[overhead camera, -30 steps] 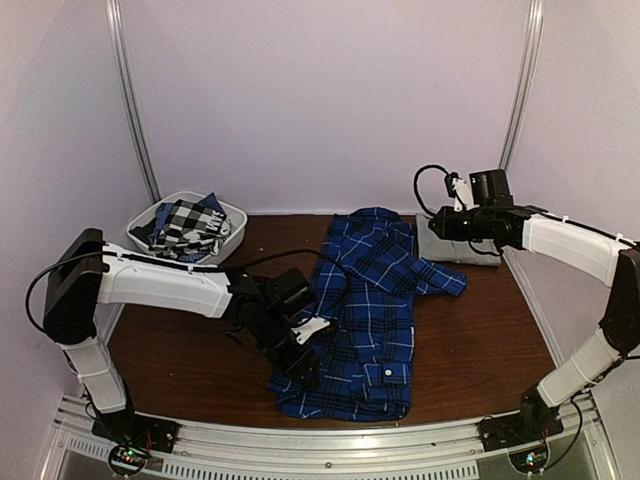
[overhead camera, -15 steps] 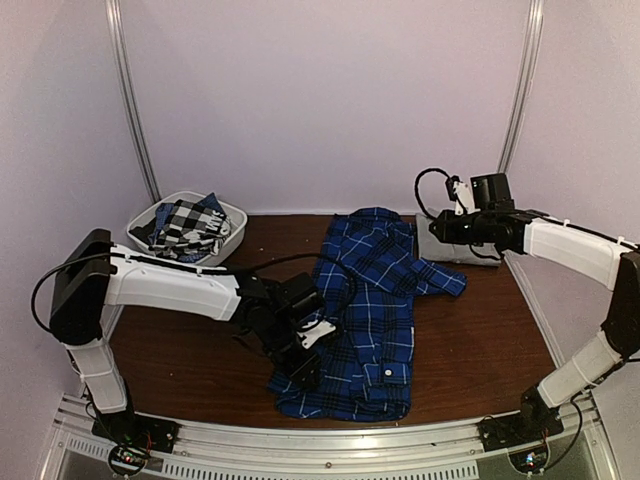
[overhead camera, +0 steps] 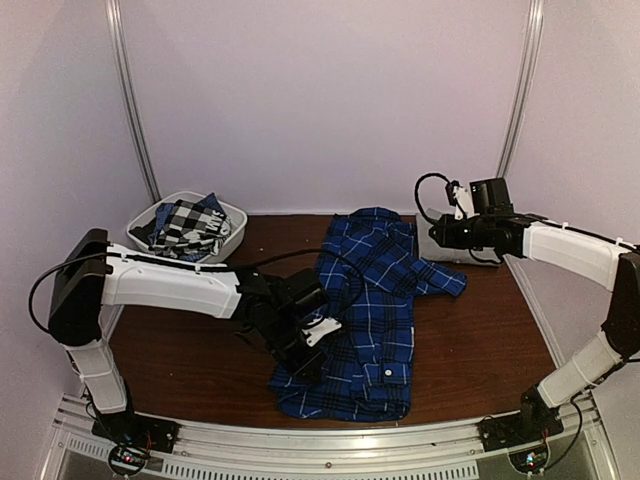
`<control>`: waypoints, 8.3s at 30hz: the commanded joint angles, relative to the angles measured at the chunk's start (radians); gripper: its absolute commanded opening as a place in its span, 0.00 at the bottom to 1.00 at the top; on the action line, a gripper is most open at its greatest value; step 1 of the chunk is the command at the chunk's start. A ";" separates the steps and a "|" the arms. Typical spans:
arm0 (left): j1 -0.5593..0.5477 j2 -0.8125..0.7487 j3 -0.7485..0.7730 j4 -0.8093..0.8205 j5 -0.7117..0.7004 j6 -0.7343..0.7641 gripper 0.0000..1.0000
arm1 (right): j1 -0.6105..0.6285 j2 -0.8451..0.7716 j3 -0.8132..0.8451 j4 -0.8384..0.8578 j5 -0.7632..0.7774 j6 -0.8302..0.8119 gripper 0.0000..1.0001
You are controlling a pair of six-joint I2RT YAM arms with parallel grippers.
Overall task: Fold and stack the long sleeve shirts
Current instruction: Smooth out the rectangle-folded shirt at the center of the board, then pick up the sleeve from the rectangle-folded shirt, then pass from the right arm to the left, then fold the sleeve of the rectangle-folded shirt.
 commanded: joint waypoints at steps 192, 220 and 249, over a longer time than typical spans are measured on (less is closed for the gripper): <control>0.435 -0.230 -0.037 0.344 -0.337 -0.454 0.00 | 0.121 0.157 0.033 0.194 -0.041 0.220 0.70; 0.395 -0.390 -0.270 0.307 -0.164 -0.470 0.00 | 0.124 0.560 0.280 0.221 -0.116 0.206 0.50; 0.362 -0.294 -0.232 0.306 0.116 -0.537 0.00 | 0.130 0.658 0.399 0.110 -0.090 0.166 0.00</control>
